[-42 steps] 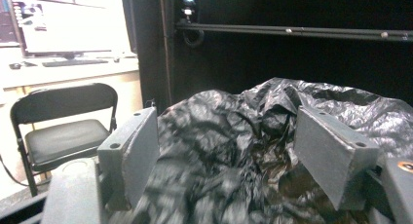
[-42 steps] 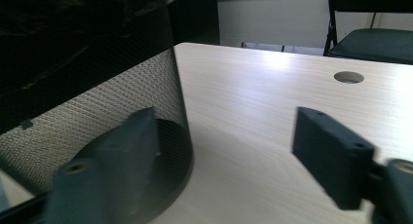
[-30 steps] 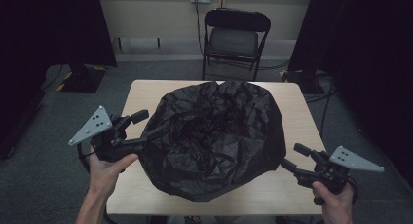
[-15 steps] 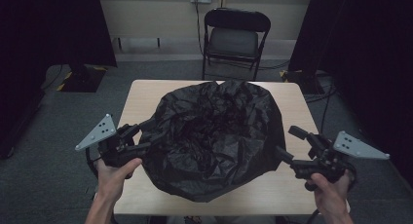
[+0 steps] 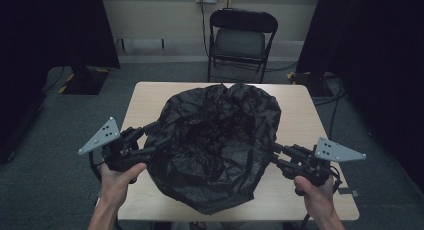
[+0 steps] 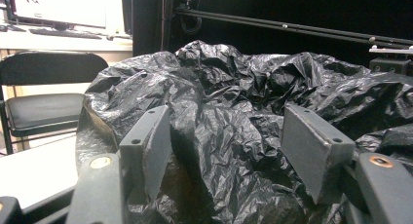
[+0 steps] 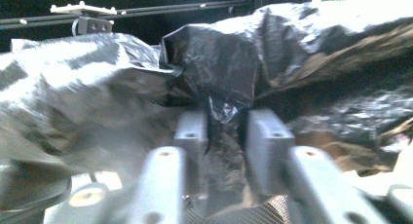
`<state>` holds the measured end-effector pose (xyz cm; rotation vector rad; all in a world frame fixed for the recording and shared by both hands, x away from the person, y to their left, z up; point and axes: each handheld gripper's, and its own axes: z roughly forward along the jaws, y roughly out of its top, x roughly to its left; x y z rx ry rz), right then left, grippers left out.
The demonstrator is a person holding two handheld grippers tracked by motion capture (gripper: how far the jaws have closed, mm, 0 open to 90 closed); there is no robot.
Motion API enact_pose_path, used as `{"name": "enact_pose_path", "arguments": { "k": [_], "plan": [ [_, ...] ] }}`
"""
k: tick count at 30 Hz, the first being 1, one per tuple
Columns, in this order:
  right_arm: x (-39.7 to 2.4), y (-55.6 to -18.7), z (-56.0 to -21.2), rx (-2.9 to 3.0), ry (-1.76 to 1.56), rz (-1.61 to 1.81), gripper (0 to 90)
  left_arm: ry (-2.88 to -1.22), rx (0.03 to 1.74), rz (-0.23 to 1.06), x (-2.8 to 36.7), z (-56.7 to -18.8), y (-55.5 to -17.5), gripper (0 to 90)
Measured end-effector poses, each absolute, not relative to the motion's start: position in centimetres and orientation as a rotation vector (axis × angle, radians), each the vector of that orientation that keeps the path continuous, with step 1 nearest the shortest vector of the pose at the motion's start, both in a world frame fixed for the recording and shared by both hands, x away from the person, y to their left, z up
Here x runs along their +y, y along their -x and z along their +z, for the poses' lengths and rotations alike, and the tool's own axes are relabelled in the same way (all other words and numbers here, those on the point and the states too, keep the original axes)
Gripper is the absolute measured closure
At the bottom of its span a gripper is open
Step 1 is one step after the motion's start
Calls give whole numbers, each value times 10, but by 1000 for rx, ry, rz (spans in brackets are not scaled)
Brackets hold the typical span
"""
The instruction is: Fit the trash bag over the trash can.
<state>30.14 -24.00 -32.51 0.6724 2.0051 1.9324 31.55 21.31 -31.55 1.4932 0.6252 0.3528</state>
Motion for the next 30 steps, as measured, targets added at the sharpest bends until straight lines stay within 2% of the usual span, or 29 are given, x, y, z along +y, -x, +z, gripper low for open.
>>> {"name": "enact_pose_path", "arguments": {
  "k": [2, 4, 11, 15, 25, 30],
  "plan": [
    [-240, -302, -326, 2014, -655, 1949, 851, -1494, 624, 352, 213, -315, -315, 354],
    [-240, -301, -328, 2013, -650, 1941, 900, -1496, 623, 352, 214, -315, -315, 354],
    [-244, -297, -341, 2040, -684, 1825, 900, -1489, 632, 348, 218, -316, -314, 355],
    [-248, -298, -354, 2063, -734, 1765, 900, -1486, 626, 314, 221, -316, -315, 385],
    [-247, -302, -383, 2126, -809, 1660, 900, -1467, 652, 336, 236, -317, -311, 365],
    [-245, -305, -396, 2130, -840, 1613, 900, -1468, 656, 314, 240, -322, -314, 436]
  ]
}}
